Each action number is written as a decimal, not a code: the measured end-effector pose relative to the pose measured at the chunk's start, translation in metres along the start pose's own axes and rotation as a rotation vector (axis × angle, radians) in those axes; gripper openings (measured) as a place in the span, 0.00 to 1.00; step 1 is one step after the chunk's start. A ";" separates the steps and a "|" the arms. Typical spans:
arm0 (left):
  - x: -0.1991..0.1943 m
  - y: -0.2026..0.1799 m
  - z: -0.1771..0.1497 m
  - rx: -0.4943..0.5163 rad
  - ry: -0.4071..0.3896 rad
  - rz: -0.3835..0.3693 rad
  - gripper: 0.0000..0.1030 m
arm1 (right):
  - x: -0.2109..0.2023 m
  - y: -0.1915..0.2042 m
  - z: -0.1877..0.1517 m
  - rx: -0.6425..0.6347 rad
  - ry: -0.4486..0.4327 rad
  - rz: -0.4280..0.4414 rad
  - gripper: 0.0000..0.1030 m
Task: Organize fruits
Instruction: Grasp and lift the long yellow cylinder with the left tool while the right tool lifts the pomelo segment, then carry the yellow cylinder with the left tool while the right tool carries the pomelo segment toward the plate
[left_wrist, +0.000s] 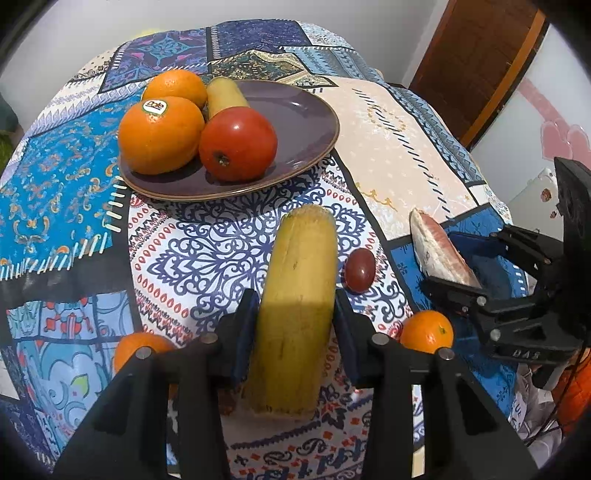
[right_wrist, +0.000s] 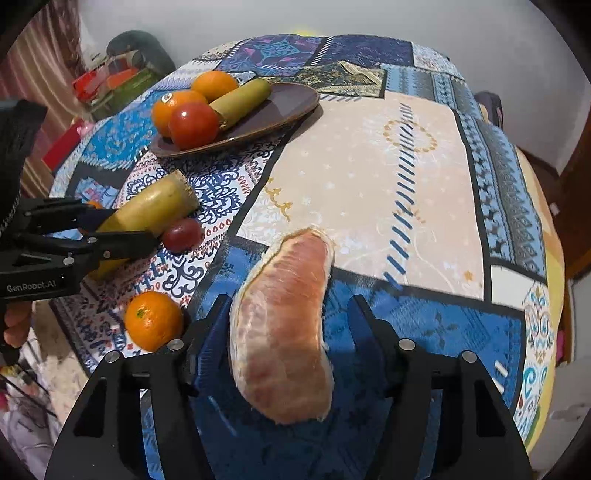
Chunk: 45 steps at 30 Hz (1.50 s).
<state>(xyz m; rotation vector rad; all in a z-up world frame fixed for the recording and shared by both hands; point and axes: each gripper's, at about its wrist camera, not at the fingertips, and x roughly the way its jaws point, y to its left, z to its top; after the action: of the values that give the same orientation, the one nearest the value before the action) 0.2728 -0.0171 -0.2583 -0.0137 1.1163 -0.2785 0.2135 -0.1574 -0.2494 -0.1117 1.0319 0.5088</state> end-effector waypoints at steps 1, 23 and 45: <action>0.001 0.000 0.001 -0.005 -0.003 0.001 0.39 | 0.001 0.001 0.000 -0.008 0.001 -0.002 0.57; -0.047 -0.005 0.000 -0.032 -0.092 0.015 0.35 | -0.029 0.007 0.026 -0.005 -0.075 0.013 0.43; -0.093 0.019 0.059 -0.097 -0.246 0.050 0.35 | -0.058 0.014 0.091 -0.034 -0.226 -0.029 0.43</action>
<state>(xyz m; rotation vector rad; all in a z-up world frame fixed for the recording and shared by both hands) 0.2918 0.0146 -0.1527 -0.1030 0.8831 -0.1722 0.2550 -0.1361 -0.1515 -0.0969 0.8005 0.5004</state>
